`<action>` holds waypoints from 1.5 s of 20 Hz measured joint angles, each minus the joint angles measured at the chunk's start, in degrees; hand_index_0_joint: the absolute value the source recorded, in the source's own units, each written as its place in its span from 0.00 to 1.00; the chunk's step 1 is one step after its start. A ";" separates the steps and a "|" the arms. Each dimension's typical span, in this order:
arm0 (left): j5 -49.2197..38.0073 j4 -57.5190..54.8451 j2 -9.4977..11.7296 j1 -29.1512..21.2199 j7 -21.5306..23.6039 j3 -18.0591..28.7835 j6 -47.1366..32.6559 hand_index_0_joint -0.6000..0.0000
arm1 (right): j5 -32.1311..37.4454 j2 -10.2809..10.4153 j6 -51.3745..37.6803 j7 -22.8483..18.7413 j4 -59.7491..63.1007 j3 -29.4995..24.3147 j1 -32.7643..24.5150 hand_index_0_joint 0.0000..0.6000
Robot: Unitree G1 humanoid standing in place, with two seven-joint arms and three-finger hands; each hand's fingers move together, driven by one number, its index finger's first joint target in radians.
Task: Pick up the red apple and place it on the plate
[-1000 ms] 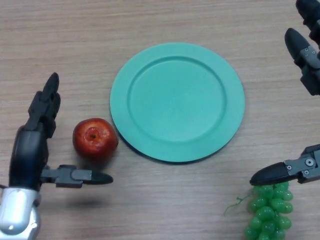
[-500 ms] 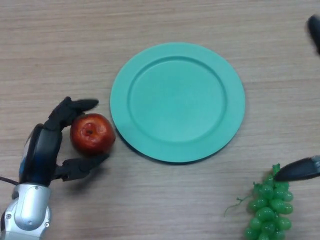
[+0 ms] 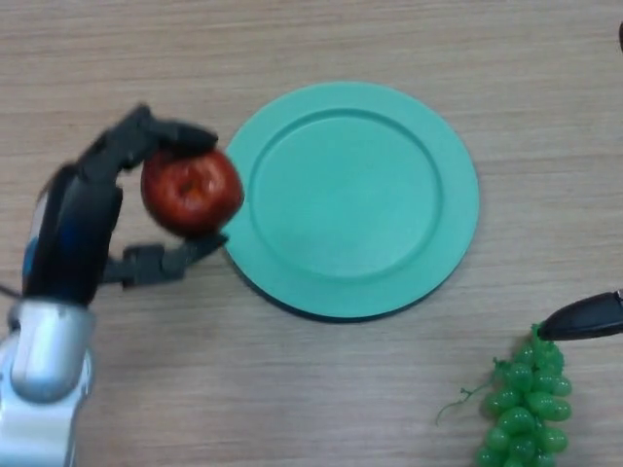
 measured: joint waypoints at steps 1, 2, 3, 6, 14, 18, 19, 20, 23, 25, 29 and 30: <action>-0.91 1.83 0.23 -3.60 -0.95 -0.07 2.14 0.00 | -0.02 0.02 0.00 -0.28 -0.09 0.91 0.28 0.00; -0.53 4.95 0.35 -6.39 -1.02 -0.49 2.09 0.00 | -0.04 0.05 0.01 -0.29 -0.08 1.65 0.52 0.00; -0.32 8.78 0.31 -9.37 -1.52 -1.24 1.75 0.00 | -0.02 0.08 0.03 -0.27 -0.23 2.79 0.62 0.00; 2.69 20.21 -1.41 -15.24 -0.64 -4.96 -3.05 0.00 | 0.02 0.11 0.53 -0.24 -1.85 2.56 0.63 0.00; 1.34 29.89 -4.41 -20.76 0.88 -10.82 3.96 1.00 | 2.18 -0.20 0.53 0.31 -2.14 0.45 1.57 0.00; 15.65 29.95 -4.50 -20.17 -0.89 -11.01 12.57 1.00 | 2.22 -0.20 0.52 0.34 -2.08 -1.61 1.68 0.00; 15.65 25.44 -4.48 -19.16 -3.34 -10.83 14.35 1.00 | 2.23 -0.20 0.52 0.34 -1.99 -1.66 1.76 0.00; 15.69 21.86 -4.46 -18.35 -4.98 -10.77 15.06 1.00 | 2.27 -0.20 0.52 0.34 -1.96 -1.63 1.76 0.00; 15.25 4.37 -4.48 -13.42 -8.52 -8.37 18.31 1.00 | 4.35 -0.29 0.52 0.30 -1.55 -1.51 0.82 0.00; 7.63 -6.67 -4.04 -9.54 -9.12 -4.17 21.84 1.00 | 4.34 -0.37 0.52 0.30 -0.75 -1.25 0.42 0.00; -12.97 -17.41 -0.84 1.34 -6.84 5.25 23.64 1.00 | 4.33 -0.43 0.52 0.35 0.10 0.54 -0.15 0.00; -16.47 -17.37 0.01 3.42 -6.87 6.41 23.56 1.00 | 4.34 -0.42 0.52 0.49 0.12 0.64 -0.21 0.00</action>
